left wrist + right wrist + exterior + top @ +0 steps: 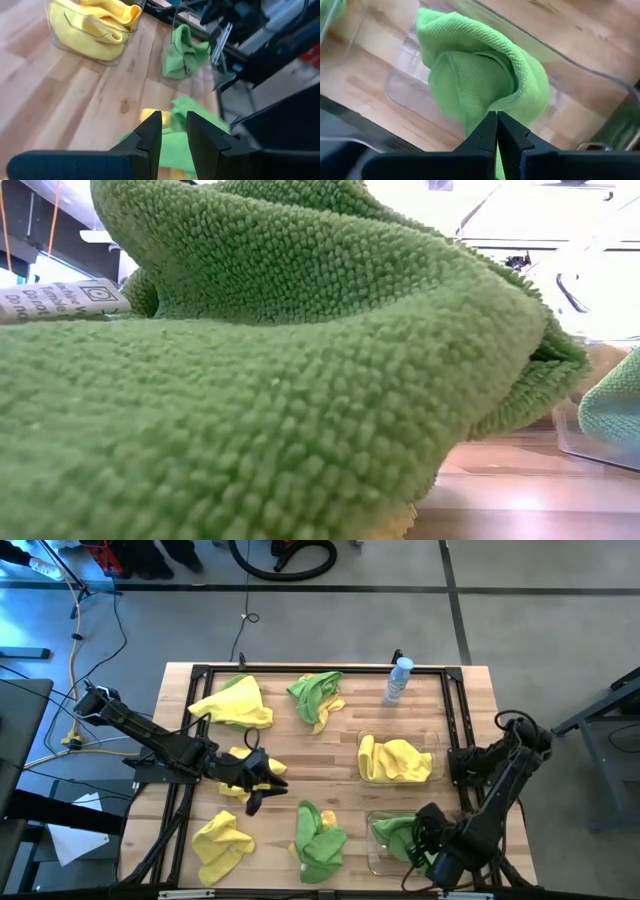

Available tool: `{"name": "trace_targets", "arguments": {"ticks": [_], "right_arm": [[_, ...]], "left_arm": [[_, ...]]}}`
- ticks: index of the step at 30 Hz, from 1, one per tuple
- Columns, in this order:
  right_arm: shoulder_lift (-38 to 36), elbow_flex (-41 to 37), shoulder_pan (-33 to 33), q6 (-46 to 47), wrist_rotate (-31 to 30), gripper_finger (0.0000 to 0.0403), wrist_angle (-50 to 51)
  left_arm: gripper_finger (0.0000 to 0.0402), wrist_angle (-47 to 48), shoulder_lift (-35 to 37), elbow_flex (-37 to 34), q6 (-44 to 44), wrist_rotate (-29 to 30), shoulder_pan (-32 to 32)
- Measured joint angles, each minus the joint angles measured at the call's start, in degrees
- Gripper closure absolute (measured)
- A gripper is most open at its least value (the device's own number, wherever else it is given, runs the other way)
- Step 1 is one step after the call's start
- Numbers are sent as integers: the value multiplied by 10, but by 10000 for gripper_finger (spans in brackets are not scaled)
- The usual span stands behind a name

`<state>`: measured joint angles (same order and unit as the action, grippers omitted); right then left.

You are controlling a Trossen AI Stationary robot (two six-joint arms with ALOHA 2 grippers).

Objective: Sort microfiber towel by color & place in baskets
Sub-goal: Put the green microfiber towel into the bottom transparent bin

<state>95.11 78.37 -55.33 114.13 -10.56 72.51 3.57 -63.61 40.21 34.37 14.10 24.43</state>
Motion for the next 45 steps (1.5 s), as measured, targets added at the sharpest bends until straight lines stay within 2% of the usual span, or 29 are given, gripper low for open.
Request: {"name": "trace_targets", "arguments": {"ticks": [3,7,14,19,23,26,30,33,37,45], "right_arm": [[0,0,8,-22,-56,396,-26],[0,12,32,-99,-152,396,-86],[26,99,124,-268,-173,401,-127],[104,231,196,-418,-152,402,-108],[177,346,232,-554,-140,402,-72],[223,420,249,-630,-100,402,-56],[272,488,269,-669,-26,395,-53],[306,518,279,-662,36,369,-55],[352,535,286,-658,97,313,-53],[419,537,288,-629,104,194,-64]], "left_arm": [[326,17,0,0,-62,0,0],[326,33,0,0,-100,0,0],[326,105,48,0,-174,8,10],[326,177,135,0,-217,54,25],[326,214,210,0,-248,60,28],[326,231,256,0,-269,61,28],[326,255,291,0,-290,61,26],[326,281,302,-1,-288,61,26],[326,319,302,-1,-259,60,26],[326,372,301,-1,-235,56,26]]}}
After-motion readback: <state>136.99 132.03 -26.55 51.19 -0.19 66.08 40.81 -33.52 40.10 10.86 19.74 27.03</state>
